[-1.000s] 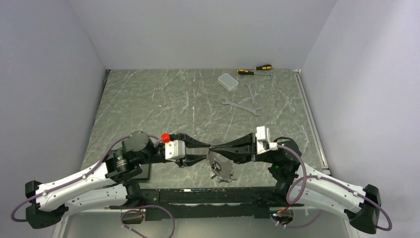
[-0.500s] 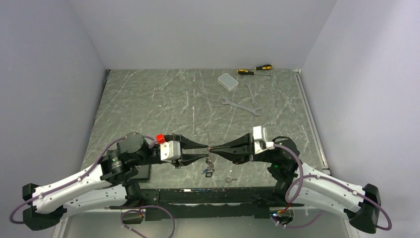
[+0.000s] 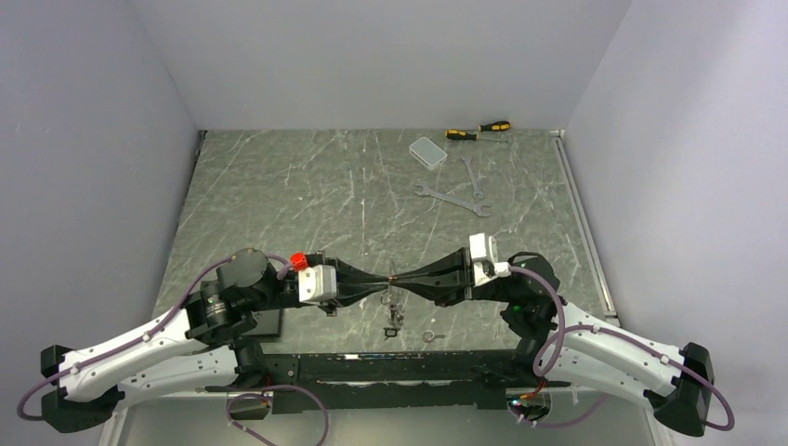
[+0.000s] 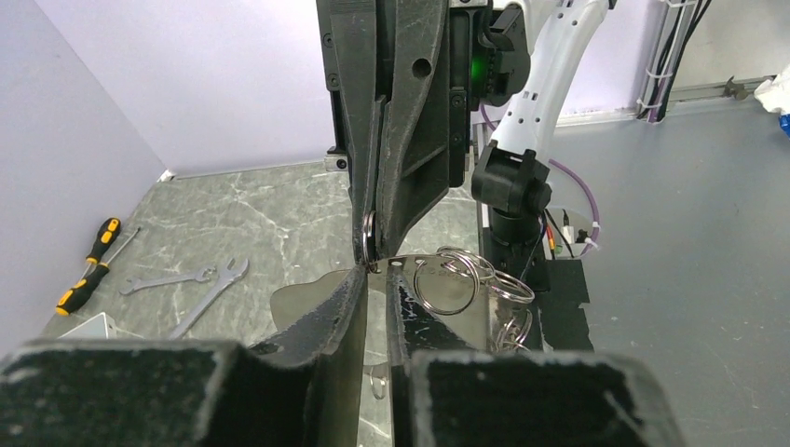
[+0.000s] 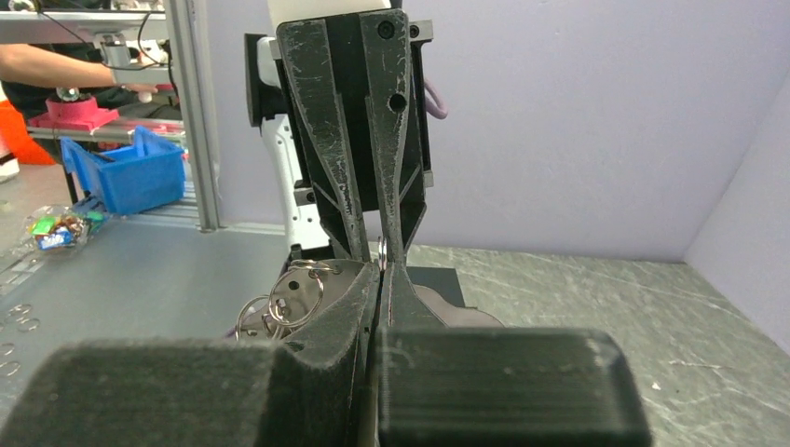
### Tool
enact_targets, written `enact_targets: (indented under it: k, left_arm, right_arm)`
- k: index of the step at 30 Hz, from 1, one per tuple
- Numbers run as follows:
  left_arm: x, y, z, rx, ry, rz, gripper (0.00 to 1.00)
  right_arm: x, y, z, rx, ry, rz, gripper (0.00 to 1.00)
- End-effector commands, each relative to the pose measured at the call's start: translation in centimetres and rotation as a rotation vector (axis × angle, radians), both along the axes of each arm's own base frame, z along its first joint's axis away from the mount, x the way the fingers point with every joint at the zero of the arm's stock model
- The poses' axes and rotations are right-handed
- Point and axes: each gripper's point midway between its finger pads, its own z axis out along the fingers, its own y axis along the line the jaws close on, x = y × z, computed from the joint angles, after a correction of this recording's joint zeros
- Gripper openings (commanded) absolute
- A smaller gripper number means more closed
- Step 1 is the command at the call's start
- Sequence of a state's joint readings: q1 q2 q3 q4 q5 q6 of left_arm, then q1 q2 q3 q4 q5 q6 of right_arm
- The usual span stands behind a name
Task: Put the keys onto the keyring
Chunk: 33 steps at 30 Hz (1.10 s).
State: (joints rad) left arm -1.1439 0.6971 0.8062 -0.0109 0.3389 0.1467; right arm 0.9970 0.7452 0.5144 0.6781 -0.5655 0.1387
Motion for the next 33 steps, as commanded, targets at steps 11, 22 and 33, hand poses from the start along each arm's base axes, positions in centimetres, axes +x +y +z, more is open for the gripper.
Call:
enact_targets:
  k: [11, 22, 33]
  left_arm:
    - [0.1, -0.4, 1.7, -0.031, -0.045, -0.002, 0.0]
    - [1.4, -0.2, -0.3, 0.097, 0.0, 0.07, 0.0]
    - [3.0, -0.4, -1.8, 0.19, 0.01, 0.14, 0.0]
  right_arm:
    - [0.4, 1.2, -2.7, -0.189, 0.041, 0.01, 0.05]
    - [1.8, 0.4, -3.3, -0.297, 0.008, -0.093, 0.33]
    - [3.2, -1.2, -4.5, -0.408, -0.013, -0.204, 0.45]
